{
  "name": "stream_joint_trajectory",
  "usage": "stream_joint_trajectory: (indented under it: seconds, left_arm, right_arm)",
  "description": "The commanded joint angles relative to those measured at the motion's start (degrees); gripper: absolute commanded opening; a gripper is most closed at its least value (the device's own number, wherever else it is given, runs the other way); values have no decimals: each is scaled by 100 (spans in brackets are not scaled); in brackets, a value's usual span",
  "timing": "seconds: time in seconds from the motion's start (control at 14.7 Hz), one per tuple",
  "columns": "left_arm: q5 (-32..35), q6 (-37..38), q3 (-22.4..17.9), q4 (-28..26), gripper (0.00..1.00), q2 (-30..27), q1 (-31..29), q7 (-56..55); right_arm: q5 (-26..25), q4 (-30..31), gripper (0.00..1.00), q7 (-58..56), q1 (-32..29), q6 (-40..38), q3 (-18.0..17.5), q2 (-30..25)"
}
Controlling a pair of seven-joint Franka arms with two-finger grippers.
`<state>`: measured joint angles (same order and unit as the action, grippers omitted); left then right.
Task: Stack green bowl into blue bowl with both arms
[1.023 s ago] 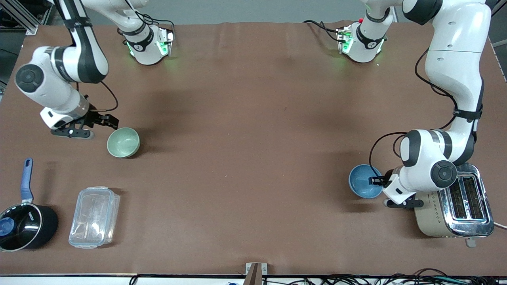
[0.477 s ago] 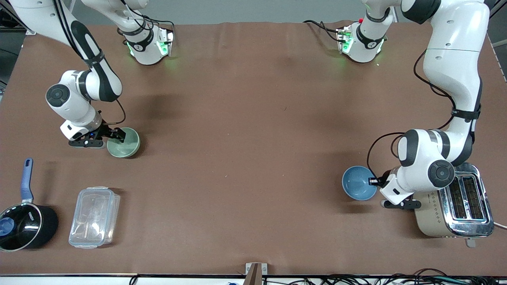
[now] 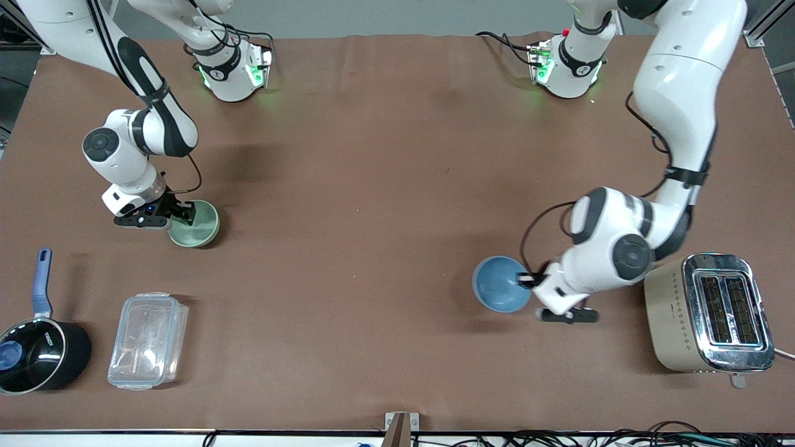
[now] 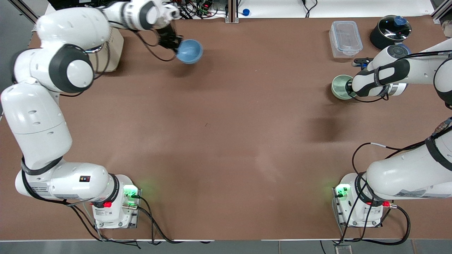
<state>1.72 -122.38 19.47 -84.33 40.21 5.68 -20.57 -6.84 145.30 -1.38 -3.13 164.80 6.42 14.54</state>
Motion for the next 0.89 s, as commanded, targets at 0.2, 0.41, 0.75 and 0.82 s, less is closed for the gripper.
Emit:
stream_joint_trajectory:
  seconds: [0.2,0.41,0.75,0.82]
  left_arm:
    - [100,-337,-101,189,0,268,1584,-1860]
    - [118,-550,-128,181,0,417,1989,-2178]
    - [118,-901,-470,181,30,646,2456,-2469]
    - [127,-875,-497,181,99,576,2430,-2495]
  right_arm:
    - [314,-668,1,121,-65,-1693,-53,-408]
    - [341,-1492,1,260,40,-3158,-88,-601]
    - [998,-3497,1,1296,900,-5781,-132,-601]
    - [1035,-3691,1,1560,1154,-5853,-132,-593]
